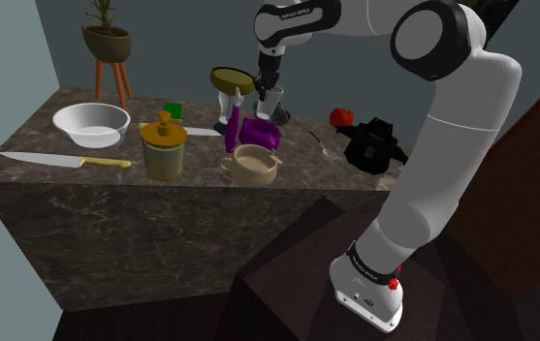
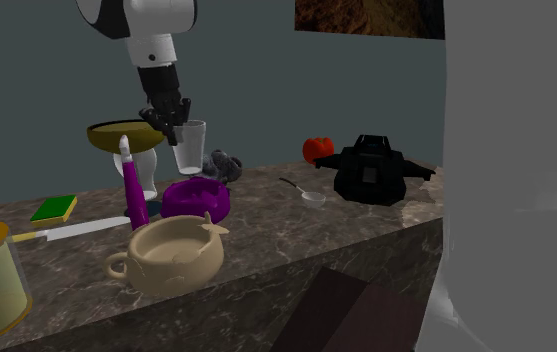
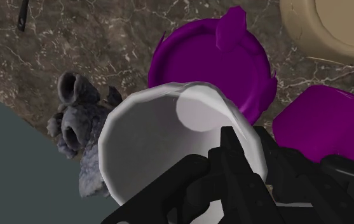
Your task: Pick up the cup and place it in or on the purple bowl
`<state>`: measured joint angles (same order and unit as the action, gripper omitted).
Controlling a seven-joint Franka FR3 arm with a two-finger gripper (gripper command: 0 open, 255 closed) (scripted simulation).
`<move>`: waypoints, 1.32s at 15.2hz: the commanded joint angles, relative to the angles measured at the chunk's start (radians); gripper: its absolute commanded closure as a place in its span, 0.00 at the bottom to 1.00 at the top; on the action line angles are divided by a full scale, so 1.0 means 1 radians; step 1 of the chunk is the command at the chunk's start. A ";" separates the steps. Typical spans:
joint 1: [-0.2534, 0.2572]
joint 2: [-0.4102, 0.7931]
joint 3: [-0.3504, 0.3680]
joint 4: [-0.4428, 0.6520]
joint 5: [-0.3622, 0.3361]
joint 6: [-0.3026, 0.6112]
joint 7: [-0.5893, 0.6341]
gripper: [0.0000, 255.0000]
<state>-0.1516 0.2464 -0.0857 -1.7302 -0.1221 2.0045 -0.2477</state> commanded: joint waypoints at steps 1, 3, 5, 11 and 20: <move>0.000 0.009 0.000 -0.016 -0.001 0.025 0.003 1.00; 0.000 0.017 0.000 -0.032 -0.001 0.050 0.006 1.00; 0.000 0.019 0.000 -0.038 -0.002 0.058 0.007 1.00; 0.000 0.020 0.000 -0.038 -0.002 0.058 0.007 1.00; 0.004 -0.001 0.002 0.001 -0.001 -0.002 0.006 0.00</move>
<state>-0.1482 0.2531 -0.0838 -1.7472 -0.1236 2.0290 -0.2391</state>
